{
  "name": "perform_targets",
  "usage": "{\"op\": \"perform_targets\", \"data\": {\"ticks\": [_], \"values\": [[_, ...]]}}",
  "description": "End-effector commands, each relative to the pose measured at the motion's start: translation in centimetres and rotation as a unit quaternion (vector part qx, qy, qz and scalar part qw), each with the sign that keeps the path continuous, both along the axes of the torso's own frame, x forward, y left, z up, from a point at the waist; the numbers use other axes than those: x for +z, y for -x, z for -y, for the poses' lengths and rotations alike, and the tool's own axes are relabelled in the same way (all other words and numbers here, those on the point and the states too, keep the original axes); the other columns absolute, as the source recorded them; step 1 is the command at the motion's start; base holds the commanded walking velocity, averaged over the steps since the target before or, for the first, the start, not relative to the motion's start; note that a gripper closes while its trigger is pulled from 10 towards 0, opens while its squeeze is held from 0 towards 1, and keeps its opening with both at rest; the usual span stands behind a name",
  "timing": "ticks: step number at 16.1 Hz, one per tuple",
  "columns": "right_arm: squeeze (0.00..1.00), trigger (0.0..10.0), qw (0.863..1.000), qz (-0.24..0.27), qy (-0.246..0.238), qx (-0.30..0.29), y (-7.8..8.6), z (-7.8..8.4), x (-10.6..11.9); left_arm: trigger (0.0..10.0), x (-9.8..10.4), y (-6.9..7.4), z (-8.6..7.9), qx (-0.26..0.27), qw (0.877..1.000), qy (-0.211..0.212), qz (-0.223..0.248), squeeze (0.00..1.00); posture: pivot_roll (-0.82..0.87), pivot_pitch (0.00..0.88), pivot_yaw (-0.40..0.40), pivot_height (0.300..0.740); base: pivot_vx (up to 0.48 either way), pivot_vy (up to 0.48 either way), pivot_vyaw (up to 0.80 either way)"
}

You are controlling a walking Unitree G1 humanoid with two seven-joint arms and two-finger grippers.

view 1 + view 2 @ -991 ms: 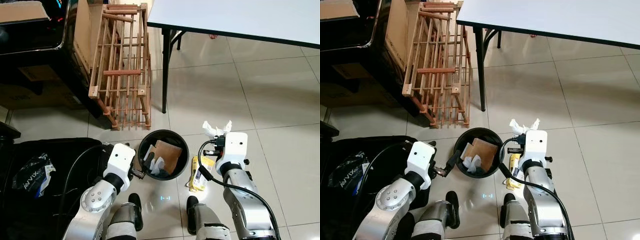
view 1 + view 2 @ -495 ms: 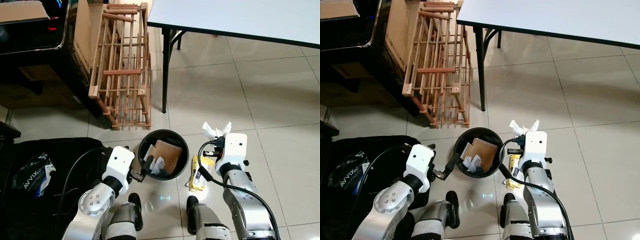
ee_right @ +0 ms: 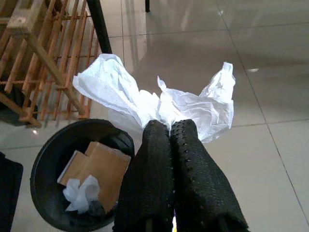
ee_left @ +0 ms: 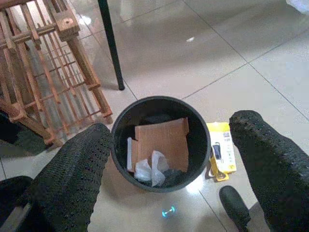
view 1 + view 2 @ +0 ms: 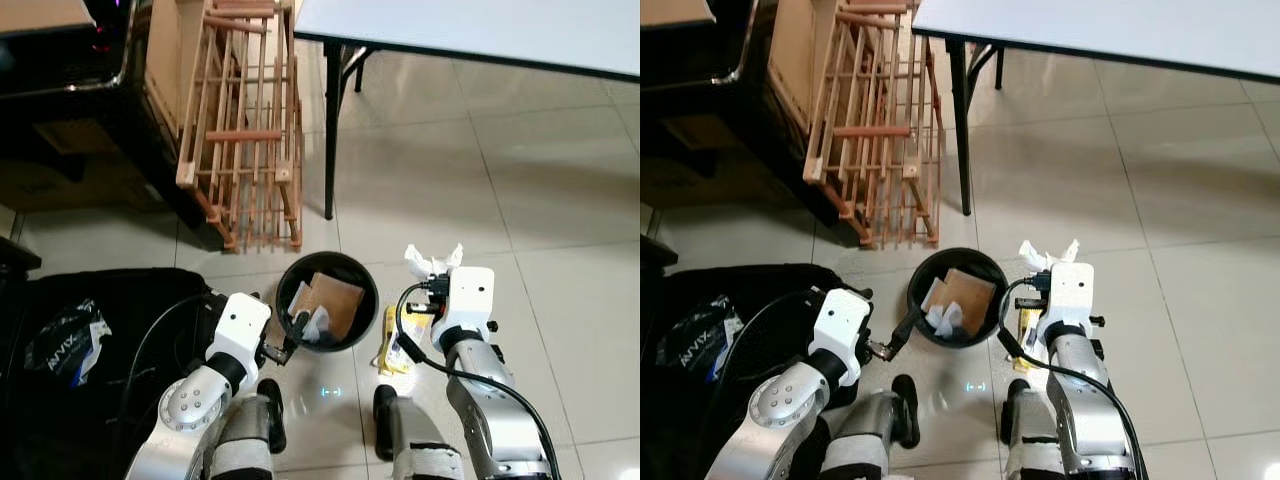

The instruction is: Picking trash to rubbish bin

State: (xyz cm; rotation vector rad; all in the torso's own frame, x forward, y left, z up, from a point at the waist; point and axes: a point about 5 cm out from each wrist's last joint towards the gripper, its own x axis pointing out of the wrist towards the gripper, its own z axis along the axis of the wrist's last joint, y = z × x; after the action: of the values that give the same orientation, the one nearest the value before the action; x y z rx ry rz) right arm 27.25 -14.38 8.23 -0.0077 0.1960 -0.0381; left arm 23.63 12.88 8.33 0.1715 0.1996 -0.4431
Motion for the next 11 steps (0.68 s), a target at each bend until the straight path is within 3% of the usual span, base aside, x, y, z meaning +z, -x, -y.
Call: {"op": "perform_targets", "data": {"ticks": [1, 11], "values": [[0.00, 0.0, 1.000, -0.022, 0.002, -0.005, 0.67, 0.18, -1.15, 10.0, -0.48, 0.54, -0.12, -0.003, 1.000, -0.005, -0.015, 0.00, 0.04, 0.394, 0.050, 0.655, 0.000, 0.000, 0.00], [0.00, 0.0, 1.000, -0.023, 0.005, -0.006, 0.84, 0.19, -1.31, 10.0, -0.44, 0.67, -0.08, -0.006, 1.000, -0.005, -0.017, 0.00, 0.04, 0.400, 0.053, 0.575, 0.000, 0.000, 0.00]]}}
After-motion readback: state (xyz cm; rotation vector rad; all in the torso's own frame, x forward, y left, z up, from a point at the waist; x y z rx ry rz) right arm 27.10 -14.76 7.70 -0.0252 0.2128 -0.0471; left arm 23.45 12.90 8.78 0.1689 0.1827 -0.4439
